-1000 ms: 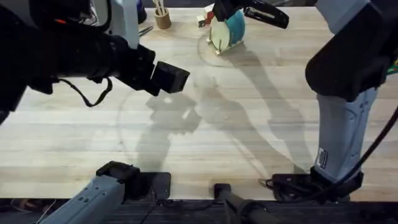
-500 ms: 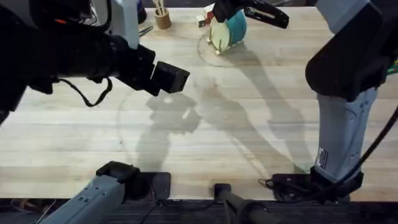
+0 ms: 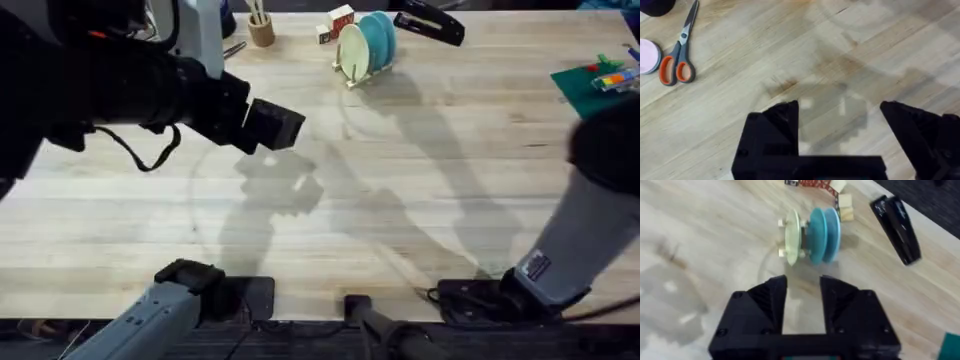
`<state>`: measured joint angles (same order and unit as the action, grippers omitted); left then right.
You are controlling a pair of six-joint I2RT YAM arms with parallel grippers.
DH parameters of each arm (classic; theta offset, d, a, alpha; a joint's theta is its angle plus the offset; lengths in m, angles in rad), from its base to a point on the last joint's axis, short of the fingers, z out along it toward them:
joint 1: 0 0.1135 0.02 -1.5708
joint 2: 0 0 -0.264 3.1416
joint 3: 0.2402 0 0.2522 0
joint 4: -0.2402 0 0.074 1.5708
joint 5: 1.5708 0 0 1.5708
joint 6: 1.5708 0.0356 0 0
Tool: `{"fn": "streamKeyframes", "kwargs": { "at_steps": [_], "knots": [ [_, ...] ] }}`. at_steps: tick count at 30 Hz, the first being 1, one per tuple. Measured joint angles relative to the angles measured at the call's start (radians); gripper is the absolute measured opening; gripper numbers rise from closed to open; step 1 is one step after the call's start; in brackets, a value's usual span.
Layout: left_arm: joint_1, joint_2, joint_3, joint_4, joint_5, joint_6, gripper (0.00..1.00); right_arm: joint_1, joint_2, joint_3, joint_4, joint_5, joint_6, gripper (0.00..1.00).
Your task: Pick up the plates from the table one by one and place each into a slot on the dish rack.
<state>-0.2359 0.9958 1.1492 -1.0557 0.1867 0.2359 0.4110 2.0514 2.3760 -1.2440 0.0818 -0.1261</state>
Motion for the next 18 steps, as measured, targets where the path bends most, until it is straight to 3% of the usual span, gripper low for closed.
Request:
{"fn": "streamKeyframes", "kwargs": {
  "at_steps": [2, 5, 9, 18],
  "knots": [
    [0.000, 0.000, 0.000, 0.000, 0.000, 0.000, 0.996, -0.006, -0.052, 0.000, -0.031, 0.000, 0.002, 0.570],
    [0.000, 0.000, 0.000, 0.000, 0.000, 0.000, 0.995, -0.032, -0.116, -0.007, -0.035, 0.000, 0.000, 0.959],
    [0.000, 0.000, 0.000, 0.000, 0.000, 0.000, 0.995, -0.081, -0.231, -0.139, -0.019, -0.016, 0.000, 0.996],
    [0.000, 0.000, 0.000, -0.001, 0.000, 0.000, 0.995, -0.112, -0.591, -0.653, 0.079, -0.084, -0.008, 0.996]
  ]
}}
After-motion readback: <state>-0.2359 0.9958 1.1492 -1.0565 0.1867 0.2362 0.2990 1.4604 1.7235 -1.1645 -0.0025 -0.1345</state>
